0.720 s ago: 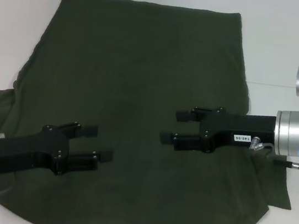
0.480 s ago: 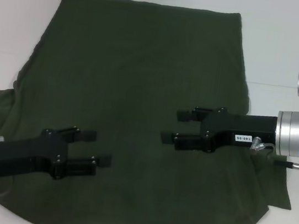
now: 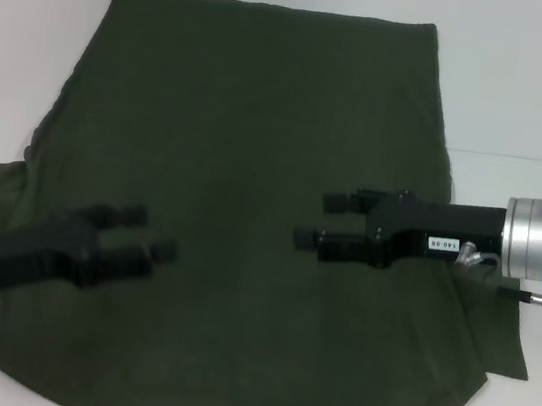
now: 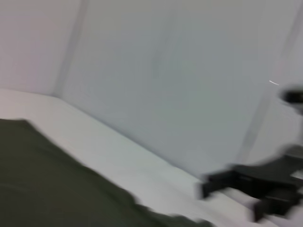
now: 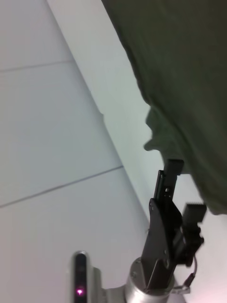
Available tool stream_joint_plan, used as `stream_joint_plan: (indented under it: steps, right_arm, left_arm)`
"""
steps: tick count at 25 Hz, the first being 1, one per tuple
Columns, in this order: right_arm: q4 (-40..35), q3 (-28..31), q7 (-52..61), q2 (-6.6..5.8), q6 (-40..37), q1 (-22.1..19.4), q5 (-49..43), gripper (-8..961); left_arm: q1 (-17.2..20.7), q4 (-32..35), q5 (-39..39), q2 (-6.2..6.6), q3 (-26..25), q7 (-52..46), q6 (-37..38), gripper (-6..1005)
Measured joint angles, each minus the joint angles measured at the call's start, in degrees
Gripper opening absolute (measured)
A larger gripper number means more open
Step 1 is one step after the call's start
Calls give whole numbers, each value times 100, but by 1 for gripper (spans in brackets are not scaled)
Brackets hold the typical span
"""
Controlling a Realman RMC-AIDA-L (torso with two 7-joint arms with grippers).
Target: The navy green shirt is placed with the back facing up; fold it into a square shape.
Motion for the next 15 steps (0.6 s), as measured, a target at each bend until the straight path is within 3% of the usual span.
stream_joint_plan:
  steps: [7,15]
  right_arm:
    - [10,358,197,128,271,-14,87,864]
    - [23,328,436,188,518,37,89,864]
  left_arm:
    - [-20,-17,-3,52,-382,-577,-1388,886]
    - [-38,-96,-15,160,-998,-1110,-2438,885]
